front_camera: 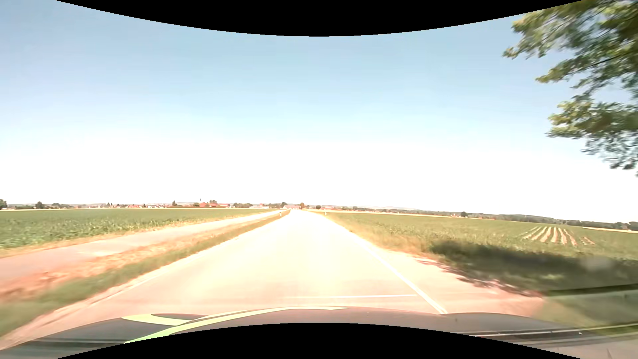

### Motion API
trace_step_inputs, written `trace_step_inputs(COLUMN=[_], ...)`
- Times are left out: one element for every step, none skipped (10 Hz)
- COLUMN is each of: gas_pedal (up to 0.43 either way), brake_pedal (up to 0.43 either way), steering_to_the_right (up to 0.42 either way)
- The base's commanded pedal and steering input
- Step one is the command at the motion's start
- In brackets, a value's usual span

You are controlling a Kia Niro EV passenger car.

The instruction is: Follow the waypoints while adhering to traffic rules and regulations

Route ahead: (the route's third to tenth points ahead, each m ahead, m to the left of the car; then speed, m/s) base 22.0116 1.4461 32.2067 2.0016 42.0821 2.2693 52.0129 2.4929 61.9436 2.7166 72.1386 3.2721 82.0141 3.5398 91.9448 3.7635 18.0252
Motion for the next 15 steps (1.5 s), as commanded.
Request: trace_step_inputs(gas_pedal=[0.319,0.319,0.319,0.319,0.319,0.319,0.319,0.319,0.319,0.319,0.319,0.319,0.319,0.319,0.319], brake_pedal=[0.000,0.000,0.000,0.000,0.000,0.000,0.000,0.000,0.000,0.000,0.000,0.000,0.000,0.000,0.000], steering_to_the_right=[-0.003,-0.006,-0.007,-0.007,-0.007,-0.007,-0.007,-0.006,-0.006,-0.006,-0.006,-0.006,-0.006,-0.006,-0.006])
